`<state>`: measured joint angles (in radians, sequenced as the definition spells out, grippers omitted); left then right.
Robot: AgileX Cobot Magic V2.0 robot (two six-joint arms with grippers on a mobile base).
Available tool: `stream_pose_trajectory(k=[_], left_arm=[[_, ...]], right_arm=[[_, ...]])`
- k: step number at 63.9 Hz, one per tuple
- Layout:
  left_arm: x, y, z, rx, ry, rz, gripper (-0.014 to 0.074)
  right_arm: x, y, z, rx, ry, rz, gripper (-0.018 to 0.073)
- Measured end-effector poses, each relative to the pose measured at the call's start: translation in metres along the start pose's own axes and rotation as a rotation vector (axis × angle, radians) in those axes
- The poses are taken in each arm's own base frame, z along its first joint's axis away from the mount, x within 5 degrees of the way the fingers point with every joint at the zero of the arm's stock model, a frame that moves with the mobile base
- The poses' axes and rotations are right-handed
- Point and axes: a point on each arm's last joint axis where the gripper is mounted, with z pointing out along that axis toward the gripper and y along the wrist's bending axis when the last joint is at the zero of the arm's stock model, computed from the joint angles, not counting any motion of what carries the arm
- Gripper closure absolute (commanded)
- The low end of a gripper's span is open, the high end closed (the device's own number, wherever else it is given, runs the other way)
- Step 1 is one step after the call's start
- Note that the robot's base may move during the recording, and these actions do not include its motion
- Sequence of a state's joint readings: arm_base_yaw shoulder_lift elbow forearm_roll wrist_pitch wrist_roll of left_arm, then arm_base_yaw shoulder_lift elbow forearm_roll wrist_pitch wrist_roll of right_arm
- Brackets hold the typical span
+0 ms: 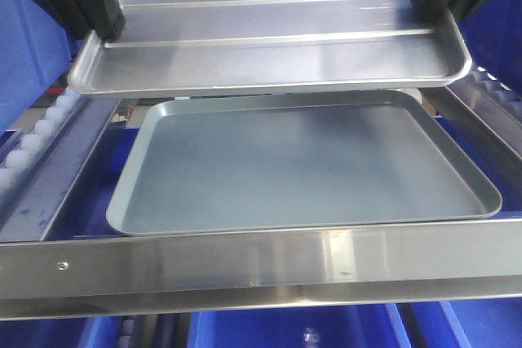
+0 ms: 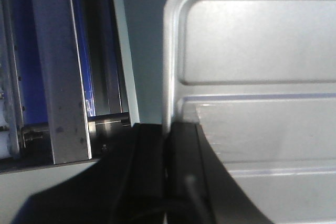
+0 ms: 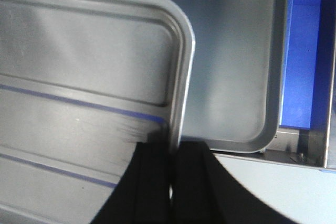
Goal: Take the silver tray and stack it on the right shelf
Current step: 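Move the held tray over the larger grey tray and lower it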
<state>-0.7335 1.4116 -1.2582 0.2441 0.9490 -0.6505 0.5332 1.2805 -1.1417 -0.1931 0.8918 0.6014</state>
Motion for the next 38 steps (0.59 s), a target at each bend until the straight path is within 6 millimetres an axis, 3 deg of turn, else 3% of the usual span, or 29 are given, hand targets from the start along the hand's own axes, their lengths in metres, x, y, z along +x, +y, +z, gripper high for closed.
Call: stream_pose_trajectory(k=[38], left_arm=[[0.0000,0.0000,0.0000,0.000,0.000,-0.002,0.0690]], right_arm=[[0.0000,0.0000,0.0000,0.000,0.000,0.000,0.0501]])
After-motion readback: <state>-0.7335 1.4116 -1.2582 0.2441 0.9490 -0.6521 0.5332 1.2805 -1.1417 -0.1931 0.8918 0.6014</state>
